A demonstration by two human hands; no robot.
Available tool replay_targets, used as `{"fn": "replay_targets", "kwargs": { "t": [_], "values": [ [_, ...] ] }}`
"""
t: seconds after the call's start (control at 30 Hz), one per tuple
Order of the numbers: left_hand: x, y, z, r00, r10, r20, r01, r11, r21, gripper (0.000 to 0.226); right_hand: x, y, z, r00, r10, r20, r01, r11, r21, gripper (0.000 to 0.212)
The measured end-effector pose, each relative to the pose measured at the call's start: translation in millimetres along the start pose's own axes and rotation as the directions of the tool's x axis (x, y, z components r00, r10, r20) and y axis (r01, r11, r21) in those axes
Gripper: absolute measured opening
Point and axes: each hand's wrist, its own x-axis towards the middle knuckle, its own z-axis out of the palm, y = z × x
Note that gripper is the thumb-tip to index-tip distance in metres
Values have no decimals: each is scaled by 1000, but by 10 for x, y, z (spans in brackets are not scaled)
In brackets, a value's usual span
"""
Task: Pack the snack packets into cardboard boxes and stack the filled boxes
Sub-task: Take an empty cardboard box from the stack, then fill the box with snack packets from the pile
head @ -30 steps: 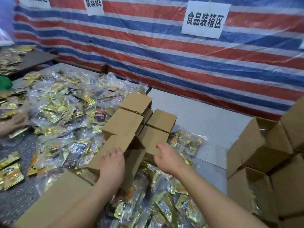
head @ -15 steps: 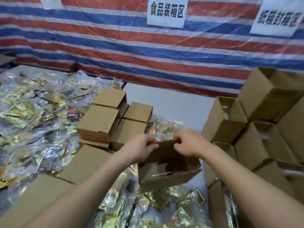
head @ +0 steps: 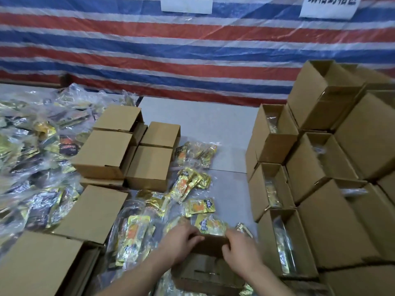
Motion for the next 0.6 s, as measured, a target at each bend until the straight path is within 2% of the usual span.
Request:
{"fn": "replay_targets", "kwargs": {
  "t": [0.17,0.3,0.4,0.47,0.53,0.6],
  "values": [
    [31,-62,48,997,75,-32,-74,997,19,26,18,-17,-6,1000,-14,9,14,1000,-1,1],
    [52,-84,-6,997,80,-4,-80,997,1,35,35,-7,-55,999,-33,14,33,999,-4,12],
    [101,-95,-111,1000,-8,-19,6,990,-138,38,70,18,-94,997,-67,-26,67,998,0,22],
    [232,-118,-201,993,-95,-67,78,971,-224,40,125,20,-131,996,-76,-55,76,997,2,38],
    [452,-175,-284,977,-159,-139,121,962,-244,34,209,18,-186,995,-67,-74,69,997,23,54],
    [721,-249,-353,958,-204,-200,165,966,-198,27,329,24,-248,995,-52,-88,57,996,61,57]
  ]
}}
